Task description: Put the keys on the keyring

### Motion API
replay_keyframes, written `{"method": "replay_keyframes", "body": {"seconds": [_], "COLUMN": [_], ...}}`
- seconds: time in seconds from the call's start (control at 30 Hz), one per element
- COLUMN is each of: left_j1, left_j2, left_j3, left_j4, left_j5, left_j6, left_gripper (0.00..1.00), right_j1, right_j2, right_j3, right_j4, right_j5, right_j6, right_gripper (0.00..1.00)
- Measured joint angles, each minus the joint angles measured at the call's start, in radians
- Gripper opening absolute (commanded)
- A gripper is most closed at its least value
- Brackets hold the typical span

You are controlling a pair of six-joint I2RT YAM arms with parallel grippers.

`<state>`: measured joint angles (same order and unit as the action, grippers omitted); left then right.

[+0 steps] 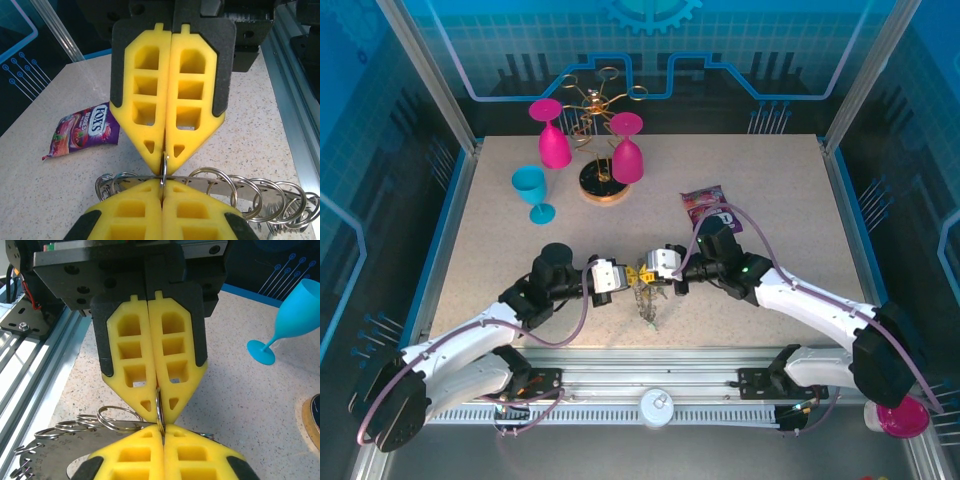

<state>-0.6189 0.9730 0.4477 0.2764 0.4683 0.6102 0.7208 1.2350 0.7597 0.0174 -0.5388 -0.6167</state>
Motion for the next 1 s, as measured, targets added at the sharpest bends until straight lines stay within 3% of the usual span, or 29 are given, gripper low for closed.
{"method": "replay_keyframes", "body": {"seconds": [0.3,0.7,0.87,0.97,1.0], "left_j1": [0.001,0.001,0.001,0.001,0.001], "left_j2": [0.004,0.035,0.047,0.047,0.047], "left_j3": [0.005,0.05,0.057,0.057,0.057], "left_j4": [-0.014,-0.1,-0.13,-0.144,-0.144], "left_j5": [-0.005,-0.003,0.004,0.003,0.003], "left_j6": [-0.007,0.018,0.031,0.045,0.046], "left_gripper": [0.22,0.13,0.0,0.0,0.0], "right_j1": [0.005,0.014,0.021,0.027,0.027], "right_j2": [0.017,0.072,0.101,0.107,0.107], "right_j3": [0.034,0.144,0.182,0.185,0.185], "right_j4": [-0.063,-0.241,-0.306,-0.317,-0.317], "right_j5": [-0.002,0.021,0.037,0.043,0.043], "right_j6": [-0.029,-0.097,-0.121,-0.121,-0.117], "right_gripper": [0.0,0.0,0.0,0.0,0.07]}}
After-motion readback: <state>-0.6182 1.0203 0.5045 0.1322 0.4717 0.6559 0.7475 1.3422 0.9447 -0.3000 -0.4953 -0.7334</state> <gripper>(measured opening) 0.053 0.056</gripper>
